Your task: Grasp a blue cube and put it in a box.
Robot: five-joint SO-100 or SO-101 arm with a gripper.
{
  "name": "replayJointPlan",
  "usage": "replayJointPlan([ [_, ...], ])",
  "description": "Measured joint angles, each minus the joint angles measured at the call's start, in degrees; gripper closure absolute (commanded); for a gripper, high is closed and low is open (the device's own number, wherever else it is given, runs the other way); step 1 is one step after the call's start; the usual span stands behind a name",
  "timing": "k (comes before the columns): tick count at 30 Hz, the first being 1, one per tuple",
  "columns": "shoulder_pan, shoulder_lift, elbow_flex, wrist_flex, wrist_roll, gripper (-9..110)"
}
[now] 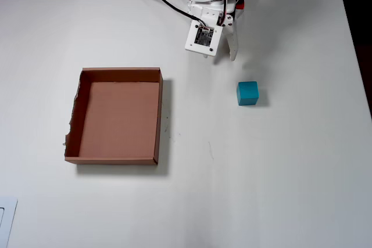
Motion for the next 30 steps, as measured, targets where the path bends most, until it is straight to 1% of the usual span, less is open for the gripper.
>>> replayJointPlan([
  [5, -0.09, 0.0, 0.0, 0.0, 0.0, 77],
  [8, -1.93, -0.44, 0.0, -0.88, 0.0, 77],
  [11, -2.55, -5.1, -2.55, -3.78, 0.18, 76],
  [12, -2.64, -7.38, -4.31, -4.13, 0.18, 76],
  [13, -3.16, -13.27, -8.96, -4.48, 0.18, 76],
  [15, -3.25, -15.91, -11.78, -4.48, 0.18, 75],
  [22, -5.36, -33.75, -30.23, -2.37, -0.26, 73],
  [28, -6.86, -48.08, -42.1, -0.62, -1.76, 70],
  [30, -7.29, -50.27, -43.59, -0.26, -1.93, 69],
])
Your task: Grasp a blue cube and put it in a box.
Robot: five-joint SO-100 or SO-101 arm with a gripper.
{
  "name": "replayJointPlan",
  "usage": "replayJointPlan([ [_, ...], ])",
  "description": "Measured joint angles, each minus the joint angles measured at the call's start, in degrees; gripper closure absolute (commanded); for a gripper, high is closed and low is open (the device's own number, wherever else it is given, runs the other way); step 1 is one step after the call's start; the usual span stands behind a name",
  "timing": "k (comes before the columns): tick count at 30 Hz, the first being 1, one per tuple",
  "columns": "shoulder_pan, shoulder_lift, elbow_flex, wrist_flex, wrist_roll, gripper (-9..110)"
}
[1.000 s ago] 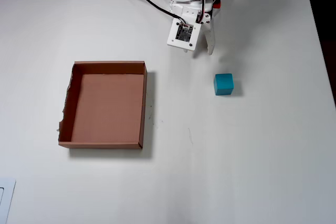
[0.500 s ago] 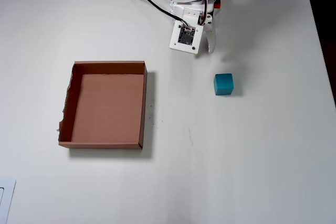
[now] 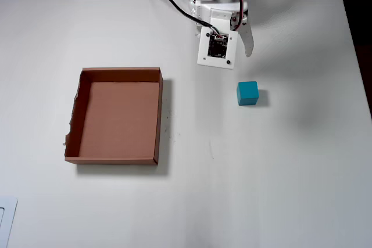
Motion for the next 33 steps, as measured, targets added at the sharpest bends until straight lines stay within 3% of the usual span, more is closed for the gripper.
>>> replayJointPlan([
  [11, -4.31, -19.51, -12.74, 3.43, 0.26, 63],
  [33, -8.79, -39.37, -16.08, -10.11, 4.57, 66],
])
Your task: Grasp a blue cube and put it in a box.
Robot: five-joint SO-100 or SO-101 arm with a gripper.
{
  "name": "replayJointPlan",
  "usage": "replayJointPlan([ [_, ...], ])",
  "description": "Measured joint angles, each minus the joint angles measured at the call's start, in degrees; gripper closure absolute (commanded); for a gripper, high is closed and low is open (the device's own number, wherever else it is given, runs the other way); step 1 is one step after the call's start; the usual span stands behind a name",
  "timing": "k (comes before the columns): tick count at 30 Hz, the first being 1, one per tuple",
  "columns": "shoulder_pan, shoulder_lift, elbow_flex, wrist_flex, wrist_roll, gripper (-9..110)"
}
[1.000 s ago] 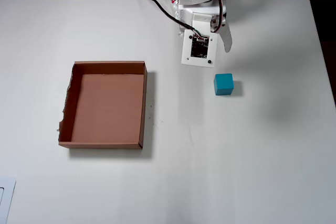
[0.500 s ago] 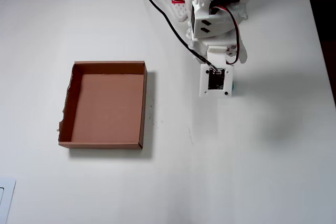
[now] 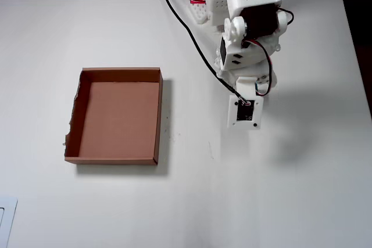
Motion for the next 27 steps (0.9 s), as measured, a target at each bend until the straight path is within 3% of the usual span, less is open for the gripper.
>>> replayJointPlan([
  [27, -2.02, -1.67, 5.98, -9.76, 0.0, 75],
])
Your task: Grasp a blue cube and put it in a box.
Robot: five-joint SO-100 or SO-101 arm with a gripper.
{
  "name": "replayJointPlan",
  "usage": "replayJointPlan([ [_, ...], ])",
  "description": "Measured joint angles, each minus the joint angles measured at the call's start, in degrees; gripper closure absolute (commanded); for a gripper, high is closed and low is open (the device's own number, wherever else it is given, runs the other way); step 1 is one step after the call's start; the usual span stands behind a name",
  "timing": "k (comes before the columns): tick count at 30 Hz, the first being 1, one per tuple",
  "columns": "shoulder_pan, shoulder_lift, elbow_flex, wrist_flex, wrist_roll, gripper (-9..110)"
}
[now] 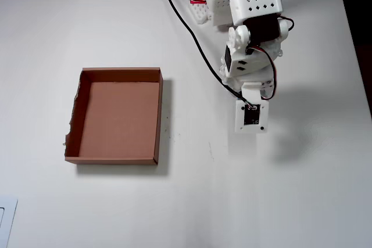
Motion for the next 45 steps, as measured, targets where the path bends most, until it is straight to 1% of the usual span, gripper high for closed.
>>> replayJointPlan([
  [22, -1.32, 0.0, 0.26, -0.35, 3.52, 86],
  [38, -0.09, 0.0, -0.62, 1.14, 6.59, 86],
  [45, 2.29, 0.0, -4.04, 4.48, 7.29, 86],
])
